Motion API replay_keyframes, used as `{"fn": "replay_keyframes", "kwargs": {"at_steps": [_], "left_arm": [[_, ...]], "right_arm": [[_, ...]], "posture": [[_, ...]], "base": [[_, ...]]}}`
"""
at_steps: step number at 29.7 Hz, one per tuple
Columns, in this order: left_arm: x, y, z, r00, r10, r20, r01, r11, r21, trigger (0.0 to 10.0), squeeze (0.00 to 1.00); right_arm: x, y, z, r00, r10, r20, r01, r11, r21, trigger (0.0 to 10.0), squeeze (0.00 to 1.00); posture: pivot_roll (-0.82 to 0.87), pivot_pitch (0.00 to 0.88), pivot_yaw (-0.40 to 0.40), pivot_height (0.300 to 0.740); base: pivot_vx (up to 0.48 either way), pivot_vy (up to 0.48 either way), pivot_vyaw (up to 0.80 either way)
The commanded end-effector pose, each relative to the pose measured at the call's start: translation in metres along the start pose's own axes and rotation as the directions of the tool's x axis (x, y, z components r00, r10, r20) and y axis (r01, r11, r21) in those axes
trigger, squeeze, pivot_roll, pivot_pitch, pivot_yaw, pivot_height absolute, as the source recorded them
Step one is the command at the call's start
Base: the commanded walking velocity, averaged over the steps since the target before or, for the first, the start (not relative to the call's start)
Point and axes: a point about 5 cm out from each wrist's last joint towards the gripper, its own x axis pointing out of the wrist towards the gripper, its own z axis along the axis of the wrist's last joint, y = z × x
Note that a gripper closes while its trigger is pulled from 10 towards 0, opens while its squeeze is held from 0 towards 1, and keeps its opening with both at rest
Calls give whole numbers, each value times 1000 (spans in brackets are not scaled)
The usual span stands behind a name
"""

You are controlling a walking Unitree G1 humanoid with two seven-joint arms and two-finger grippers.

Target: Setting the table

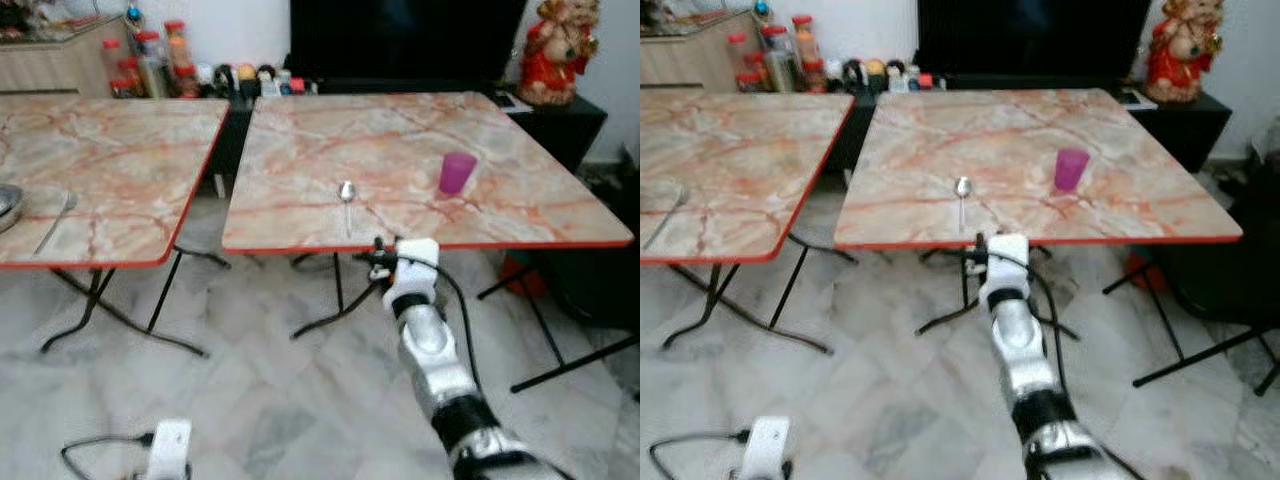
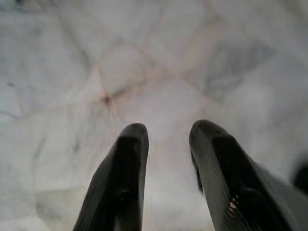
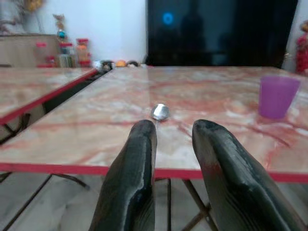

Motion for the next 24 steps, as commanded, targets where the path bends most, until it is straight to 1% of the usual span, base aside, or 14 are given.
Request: {"fn": "replay_keyframes", "kwargs": {"at_steps": [1, 4, 8, 24], "left_arm": [[0, -5, -1, 1000, -4, -6, 4, 1000, -18, 10000, 0], [0, -5, 0, 1000, -3, -5, 3, 1000, -20, 10000, 0], [0, -5, 1, 1000, -4, -4, 4, 1000, -22, 10000, 0], [0, -3, 0, 1000, 6, -9, -6, 1000, -22, 10000, 0]], "right_arm": [[3, -1, 6, 1000, 11, 22, -11, 1000, -16, 10000, 0], [2, 1, 7, 999, 20, 28, -20, 1000, -13, 10000, 0], [3, 0, 7, 1000, 6, 17, -6, 1000, 10, 10000, 0], [2, 1, 4, 1000, 8, -4, -8, 1000, 10, 10000, 0]], "posture": [[-38, 0, -36, 736], [-39, 0, -36, 736], [-39, 0, -34, 736], [-40, 6, -28, 736]], "base": [[401, 0, 0], [399, 0, 658], [398, 0, 0], [401, 0, 0]]}}
